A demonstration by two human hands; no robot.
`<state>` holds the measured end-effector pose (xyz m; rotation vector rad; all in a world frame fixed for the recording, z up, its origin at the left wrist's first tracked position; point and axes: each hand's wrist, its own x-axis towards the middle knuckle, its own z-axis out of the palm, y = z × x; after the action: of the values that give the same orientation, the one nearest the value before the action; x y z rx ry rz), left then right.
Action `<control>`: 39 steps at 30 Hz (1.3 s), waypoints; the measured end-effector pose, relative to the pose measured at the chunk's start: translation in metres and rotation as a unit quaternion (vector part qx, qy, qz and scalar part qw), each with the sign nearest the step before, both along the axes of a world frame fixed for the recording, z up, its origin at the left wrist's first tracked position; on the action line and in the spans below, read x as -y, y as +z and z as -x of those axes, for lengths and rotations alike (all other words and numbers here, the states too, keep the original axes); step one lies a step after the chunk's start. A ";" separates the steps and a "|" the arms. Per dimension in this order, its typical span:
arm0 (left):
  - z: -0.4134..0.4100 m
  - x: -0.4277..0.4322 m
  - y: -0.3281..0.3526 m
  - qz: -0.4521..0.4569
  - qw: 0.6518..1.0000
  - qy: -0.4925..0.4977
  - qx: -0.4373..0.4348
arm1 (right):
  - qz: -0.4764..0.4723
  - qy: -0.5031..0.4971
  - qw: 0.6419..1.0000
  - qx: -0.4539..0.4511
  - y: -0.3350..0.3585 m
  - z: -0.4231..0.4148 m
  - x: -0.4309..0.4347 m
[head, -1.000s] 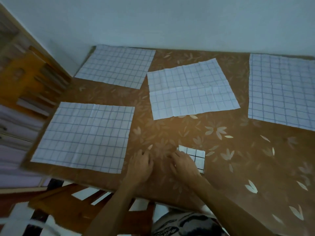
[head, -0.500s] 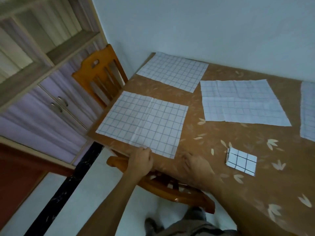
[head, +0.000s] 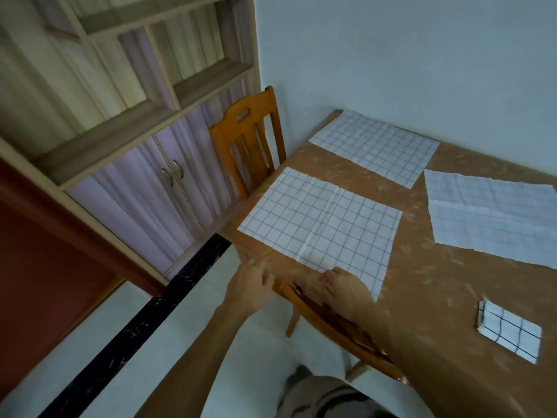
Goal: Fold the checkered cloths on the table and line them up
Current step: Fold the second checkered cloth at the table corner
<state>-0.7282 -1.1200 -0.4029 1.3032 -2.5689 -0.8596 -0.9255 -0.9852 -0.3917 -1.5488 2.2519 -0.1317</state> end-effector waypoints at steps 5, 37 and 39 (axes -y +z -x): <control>-0.028 0.041 -0.008 -0.013 1.000 0.019 0.003 | -0.005 0.004 1.000 0.015 -0.007 -0.018 0.052; 0.061 0.278 -0.063 -0.544 0.818 0.183 -0.031 | -0.042 -0.220 0.973 0.065 -0.101 -0.072 0.296; 0.064 0.282 -0.064 -0.561 0.812 0.163 -0.013 | -0.038 -0.227 0.972 0.052 -0.104 -0.073 0.303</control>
<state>-0.7923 -1.4018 -0.4667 1.8003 -1.5809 -2.4167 -0.8523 -1.2880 -0.4962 -0.9418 2.4558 -0.2454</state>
